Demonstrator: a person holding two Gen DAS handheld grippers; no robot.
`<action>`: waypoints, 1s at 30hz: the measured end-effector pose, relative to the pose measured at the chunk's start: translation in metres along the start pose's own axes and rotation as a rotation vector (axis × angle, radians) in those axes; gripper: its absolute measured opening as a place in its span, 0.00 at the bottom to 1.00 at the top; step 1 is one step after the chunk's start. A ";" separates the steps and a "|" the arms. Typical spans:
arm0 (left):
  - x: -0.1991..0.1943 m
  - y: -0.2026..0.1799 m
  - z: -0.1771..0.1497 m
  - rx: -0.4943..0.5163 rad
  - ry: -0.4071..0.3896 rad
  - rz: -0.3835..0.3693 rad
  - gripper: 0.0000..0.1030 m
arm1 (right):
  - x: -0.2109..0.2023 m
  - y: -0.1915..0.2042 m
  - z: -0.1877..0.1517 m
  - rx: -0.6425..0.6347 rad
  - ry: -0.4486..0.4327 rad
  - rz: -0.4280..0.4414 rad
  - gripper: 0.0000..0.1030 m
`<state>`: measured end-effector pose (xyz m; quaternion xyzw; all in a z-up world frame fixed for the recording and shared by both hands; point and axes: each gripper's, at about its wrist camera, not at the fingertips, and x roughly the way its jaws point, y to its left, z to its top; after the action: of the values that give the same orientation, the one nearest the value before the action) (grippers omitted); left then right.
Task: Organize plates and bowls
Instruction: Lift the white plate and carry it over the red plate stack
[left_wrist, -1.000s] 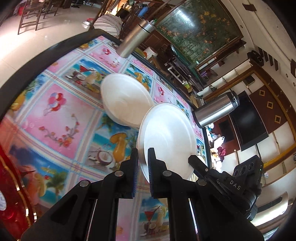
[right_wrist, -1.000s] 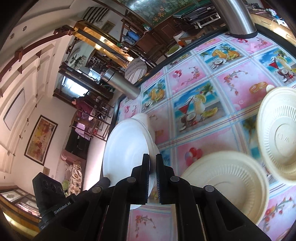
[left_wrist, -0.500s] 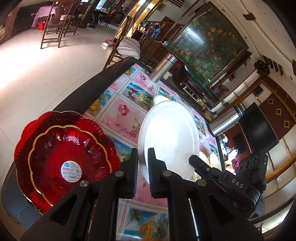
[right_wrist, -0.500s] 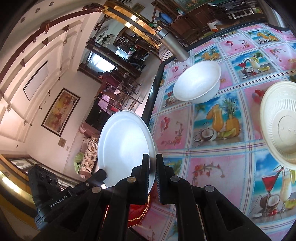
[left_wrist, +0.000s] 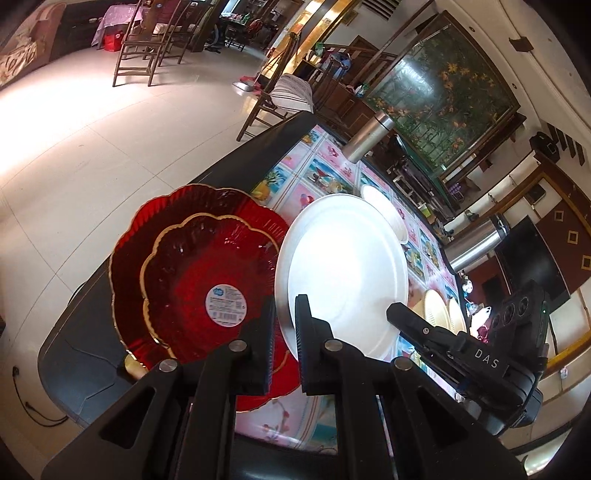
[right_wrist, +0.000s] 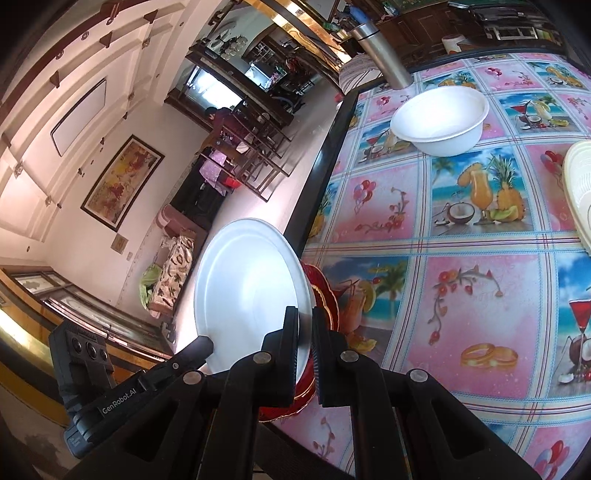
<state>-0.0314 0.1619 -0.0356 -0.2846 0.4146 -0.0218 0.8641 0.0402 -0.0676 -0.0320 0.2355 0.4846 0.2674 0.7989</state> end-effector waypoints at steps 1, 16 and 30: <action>0.000 0.004 -0.002 -0.005 0.001 0.010 0.08 | 0.005 0.001 -0.001 -0.003 0.012 -0.002 0.07; 0.011 0.041 -0.006 -0.040 0.021 0.070 0.08 | 0.062 0.015 -0.022 -0.041 0.129 -0.048 0.08; 0.018 0.052 -0.010 -0.029 0.057 0.104 0.08 | 0.079 0.009 -0.028 -0.032 0.173 -0.069 0.08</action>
<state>-0.0372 0.1955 -0.0803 -0.2745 0.4535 0.0210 0.8477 0.0438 -0.0054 -0.0892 0.1819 0.5551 0.2669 0.7665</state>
